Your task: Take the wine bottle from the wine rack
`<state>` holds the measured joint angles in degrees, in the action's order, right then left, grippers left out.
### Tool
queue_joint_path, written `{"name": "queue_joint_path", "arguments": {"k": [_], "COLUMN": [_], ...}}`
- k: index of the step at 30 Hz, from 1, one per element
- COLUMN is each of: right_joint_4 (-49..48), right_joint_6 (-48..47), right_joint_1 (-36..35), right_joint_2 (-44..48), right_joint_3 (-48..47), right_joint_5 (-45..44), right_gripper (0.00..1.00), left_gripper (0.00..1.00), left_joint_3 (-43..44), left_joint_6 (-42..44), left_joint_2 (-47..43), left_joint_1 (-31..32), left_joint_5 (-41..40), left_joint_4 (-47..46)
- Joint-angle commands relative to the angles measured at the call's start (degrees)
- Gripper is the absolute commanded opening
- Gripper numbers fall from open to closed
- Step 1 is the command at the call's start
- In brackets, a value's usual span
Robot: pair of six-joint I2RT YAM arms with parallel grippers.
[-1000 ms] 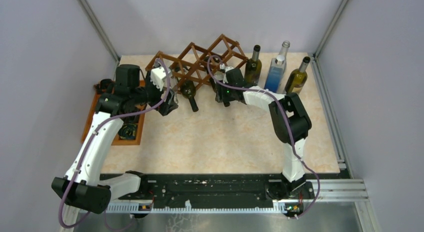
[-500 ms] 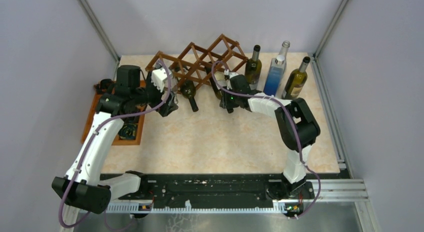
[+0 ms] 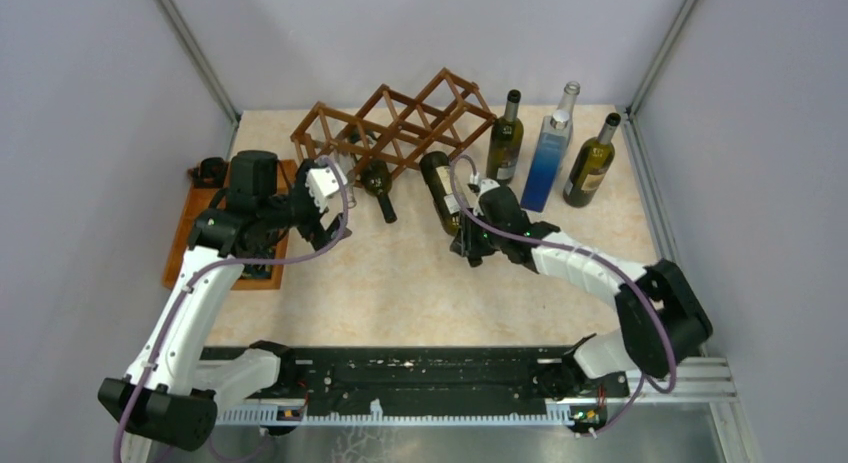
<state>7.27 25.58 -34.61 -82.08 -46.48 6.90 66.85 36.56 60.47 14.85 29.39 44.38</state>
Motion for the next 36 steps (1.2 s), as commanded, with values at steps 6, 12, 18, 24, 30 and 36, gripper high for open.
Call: {"name": "queue_joint_path", "arguments": {"k": [6, 12, 18, 24, 30, 36], "right_joint_4": [-2.2, 8.4, 14.1, 14.4, 14.4, 15.8], "right_joint_6": [5.2, 4.7, 5.1, 6.8, 6.7, 5.9], "right_joint_1": [-1.0, -1.4, -5.9, -14.5, -22.2, -26.3], "right_joint_2": [21.9, 25.6, 26.6, 20.8, 16.1, 13.6], "right_joint_3": [2.3, 0.4, -4.1, -11.2, -16.5, -19.8], "right_joint_5": [4.0, 8.6, 10.3, 9.3, 8.3, 8.6], "right_gripper": [0.0, 0.0, 0.0, 0.0, 0.0, 0.0], "left_gripper": [0.99, 0.99, 0.99, 0.99, 0.99, 0.99], "left_joint_3": [-3.0, -3.4, -8.5, -15.0, -18.0, -20.9], "left_joint_6": [15.8, 25.3, 45.0, 56.0, 59.9, 62.2], "left_joint_2": [-2.5, -4.2, -7.8, -10.1, -10.0, -11.1], "left_joint_1": [-0.3, 1.1, 10.6, 19.8, 22.6, 22.7], "left_joint_5": [3.5, 9.9, 3.5, -2.2, -5.3, -6.5], "left_joint_4": [-1.2, -1.6, -4.0, -11.7, -16.9, -18.1]}}
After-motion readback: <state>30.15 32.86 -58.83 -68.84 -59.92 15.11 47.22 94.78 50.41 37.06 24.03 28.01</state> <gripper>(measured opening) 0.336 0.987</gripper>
